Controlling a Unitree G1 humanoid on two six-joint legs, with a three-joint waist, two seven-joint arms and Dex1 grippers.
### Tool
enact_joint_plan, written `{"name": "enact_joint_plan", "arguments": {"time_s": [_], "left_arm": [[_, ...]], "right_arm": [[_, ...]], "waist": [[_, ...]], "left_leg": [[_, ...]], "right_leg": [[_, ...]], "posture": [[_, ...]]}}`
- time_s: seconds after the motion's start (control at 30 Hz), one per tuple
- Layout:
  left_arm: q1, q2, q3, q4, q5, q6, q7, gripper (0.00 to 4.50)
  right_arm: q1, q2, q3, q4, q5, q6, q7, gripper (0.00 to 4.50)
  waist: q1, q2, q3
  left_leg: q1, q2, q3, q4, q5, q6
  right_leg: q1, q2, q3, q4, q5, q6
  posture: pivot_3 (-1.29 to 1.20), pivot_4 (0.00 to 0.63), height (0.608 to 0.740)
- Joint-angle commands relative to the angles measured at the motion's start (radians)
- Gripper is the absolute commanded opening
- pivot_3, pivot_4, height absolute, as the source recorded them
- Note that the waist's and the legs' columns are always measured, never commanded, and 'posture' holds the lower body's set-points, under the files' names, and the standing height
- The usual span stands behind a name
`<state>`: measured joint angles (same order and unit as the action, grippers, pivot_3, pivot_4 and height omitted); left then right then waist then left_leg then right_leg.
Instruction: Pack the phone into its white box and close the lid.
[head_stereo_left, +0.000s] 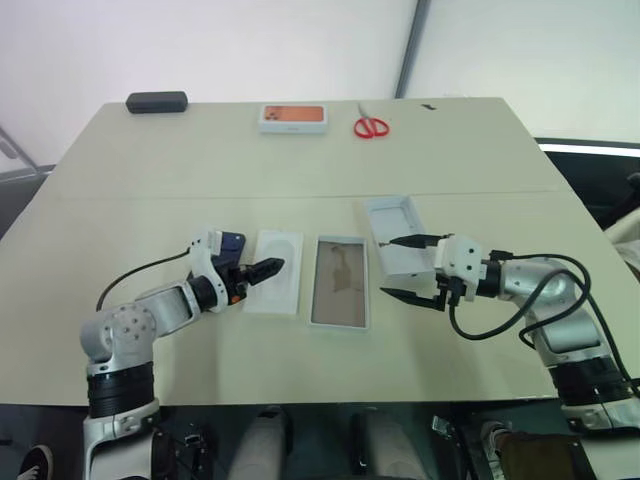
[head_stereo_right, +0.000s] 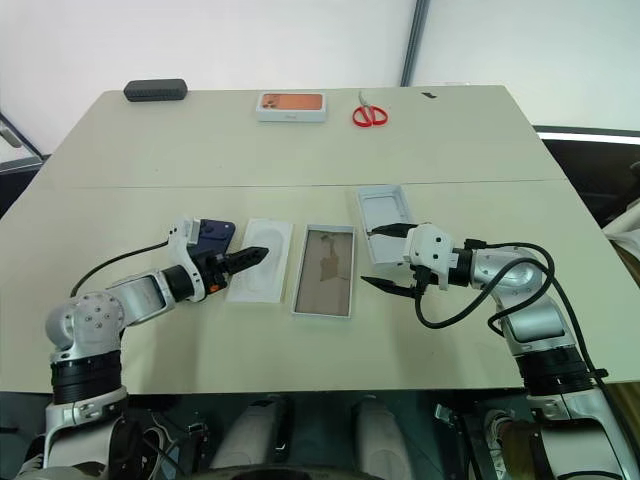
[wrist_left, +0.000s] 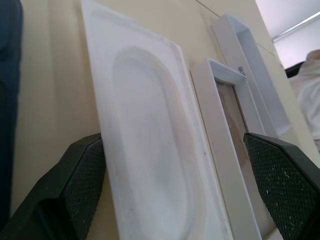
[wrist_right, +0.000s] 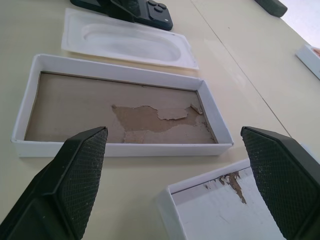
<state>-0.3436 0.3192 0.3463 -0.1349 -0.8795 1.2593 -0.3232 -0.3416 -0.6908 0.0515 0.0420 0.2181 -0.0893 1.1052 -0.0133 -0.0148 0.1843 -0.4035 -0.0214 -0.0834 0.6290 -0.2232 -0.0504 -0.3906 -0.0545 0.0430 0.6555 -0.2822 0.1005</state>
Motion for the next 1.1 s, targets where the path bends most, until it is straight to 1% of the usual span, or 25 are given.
{"name": "enact_joint_plan", "arguments": {"time_s": [0.03,0.07,0.3,0.53,0.63,0.73,0.77,0.93,1.03,1.1], "left_arm": [[0.029,-0.003,-0.015,0.011,-0.007,0.021,0.0,3.12],[0.028,-0.005,-0.014,0.014,0.001,0.014,0.009,2.73],[0.037,0.012,-0.021,0.017,0.018,-0.002,0.009,2.73],[0.03,0.0,-0.016,0.025,0.006,-0.017,0.006,2.73],[0.031,-0.001,-0.02,0.022,0.005,-0.017,0.01,1.88],[0.029,-0.003,-0.013,0.03,0.003,-0.017,0.016,0.37],[0.027,-0.004,-0.009,0.035,0.001,-0.017,0.019,0.02],[0.024,0.001,-0.009,0.051,0.006,-0.027,0.017,0.02],[0.016,-0.009,0.024,0.071,-0.018,-0.019,0.027,0.02],[0.001,0.011,0.055,0.087,-0.04,-0.01,0.017,0.02]], "right_arm": [[-0.007,0.0,-0.01,-0.017,0.001,-0.027,-0.007,4.5],[-0.006,0.001,-0.01,-0.018,0.0,-0.027,-0.008,4.5],[-0.008,0.005,-0.009,-0.017,-0.003,-0.034,-0.012,4.5],[-0.013,0.006,-0.006,-0.013,-0.007,-0.041,-0.015,4.5],[-0.013,0.008,-0.006,-0.013,-0.008,-0.041,-0.017,4.5],[-0.011,0.01,-0.004,-0.017,-0.01,-0.039,-0.019,4.5],[-0.01,0.01,-0.003,-0.017,-0.01,-0.039,-0.02,4.5],[0.012,0.008,-0.008,-0.02,-0.002,-0.031,-0.018,4.5],[0.017,0.016,-0.016,-0.063,0.05,0.036,-0.013,4.5],[0.019,0.026,-0.013,-0.139,0.143,0.163,-0.004,4.5]], "waist": [[0.0,0.0,0.0],[0.0,0.0,0.0],[0.0,0.0,0.0],[0.002,0.0,0.0],[0.001,0.0,0.0],[0.001,0.0,0.0],[0.001,0.0,0.0],[0.0,0.0,0.0],[0.0,0.0,0.0],[-0.002,0.0,0.0]], "left_leg": [[0.0,0.0,0.0,0.0,0.0,0.0],[0.0,0.0,0.0,0.0,0.0,0.0],[0.001,0.0,0.0,0.0,0.0,0.0],[0.001,0.0,0.0,0.0,0.0,0.0],[0.001,0.0,0.0,0.0,0.0,0.0],[0.0,0.0,0.0,0.0,0.0,0.0],[0.0,0.0,0.0,0.0,0.0,0.0],[0.001,0.0,0.0,-0.001,0.0,0.0],[0.001,0.0,0.0,-0.001,0.0,0.0],[0.001,0.0,0.0,-0.001,0.0,0.0]], "right_leg": [[0.0,0.0,0.0,0.0,0.0,0.0],[0.0,0.0,0.0,0.0,0.0,0.0],[0.001,0.0,0.0,0.0,0.0,0.0],[0.001,-0.001,0.0,0.0,0.0,0.0],[0.001,-0.001,0.0,0.0,0.0,0.0],[0.0,-0.001,0.0,0.0,0.0,0.0],[0.0,-0.001,0.0,0.0,0.0,0.0],[0.001,-0.001,0.0,0.0,0.0,0.0],[0.001,-0.001,0.0,0.0,0.0,0.0],[0.001,-0.001,0.0,0.0,0.0,0.0]], "posture": [[0.0,0.15,0.74],[0.0,0.15,0.74],[0.0,0.15,0.74],[0.0,0.15,0.74],[0.0,0.15,0.74],[0.0,0.15,0.74],[0.0,0.15,0.74],[0.0,0.15,0.74],[0.0,0.15,0.74],[0.0,0.15,0.74]]}}
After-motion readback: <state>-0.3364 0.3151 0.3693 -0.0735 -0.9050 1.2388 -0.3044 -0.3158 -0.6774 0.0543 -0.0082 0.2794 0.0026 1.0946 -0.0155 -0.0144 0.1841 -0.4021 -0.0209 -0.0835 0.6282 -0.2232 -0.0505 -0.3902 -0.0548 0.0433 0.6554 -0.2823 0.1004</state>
